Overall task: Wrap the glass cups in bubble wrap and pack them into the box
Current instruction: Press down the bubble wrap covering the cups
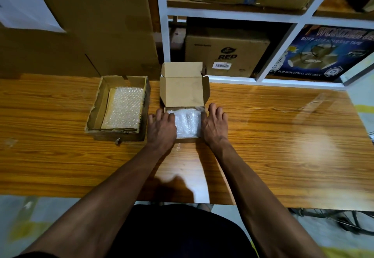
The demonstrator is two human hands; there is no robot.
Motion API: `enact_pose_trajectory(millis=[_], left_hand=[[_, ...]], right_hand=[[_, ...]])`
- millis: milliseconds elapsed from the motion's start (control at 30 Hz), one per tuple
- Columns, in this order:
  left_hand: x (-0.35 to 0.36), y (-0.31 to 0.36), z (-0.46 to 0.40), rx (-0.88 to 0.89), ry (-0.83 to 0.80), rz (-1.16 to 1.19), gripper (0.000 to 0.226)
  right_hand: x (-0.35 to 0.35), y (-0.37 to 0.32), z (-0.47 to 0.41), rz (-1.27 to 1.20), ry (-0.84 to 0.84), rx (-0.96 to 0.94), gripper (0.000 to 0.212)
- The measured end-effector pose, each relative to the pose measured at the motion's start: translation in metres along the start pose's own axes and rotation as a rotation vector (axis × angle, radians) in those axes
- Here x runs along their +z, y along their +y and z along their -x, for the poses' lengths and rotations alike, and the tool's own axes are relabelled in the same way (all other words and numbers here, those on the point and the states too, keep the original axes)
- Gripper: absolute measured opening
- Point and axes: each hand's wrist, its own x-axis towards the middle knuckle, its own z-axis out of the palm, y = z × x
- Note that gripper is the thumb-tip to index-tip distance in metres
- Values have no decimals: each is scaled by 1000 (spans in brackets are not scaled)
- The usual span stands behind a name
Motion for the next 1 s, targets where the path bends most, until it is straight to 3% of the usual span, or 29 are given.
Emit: enact_pose_trajectory(millis=[233, 400, 467, 567, 667, 1000], left_hand=[[-2, -1, -1, -2, -75, -10, 40], [-1, -1, 0, -8, -117, 22, 45], [0, -2, 0, -4, -132, 28, 45], [-2, -2, -1, -4, -134, 39, 45], [-2, -5, -3, -7, -107, 45, 44], [3, -7, -5, 32, -159, 24, 59]], right_hand=[[4, -1, -6, -178, -179, 82, 47], [7, -5, -18, -354, -303, 173, 70], [4, -6, -19, -353, -328, 177, 69], [-2, -8, -11, -205, -162, 140, 53], [2, -8, 1, -141, -6, 83, 62], [-3, -4, -16, -161, -340, 82, 78]])
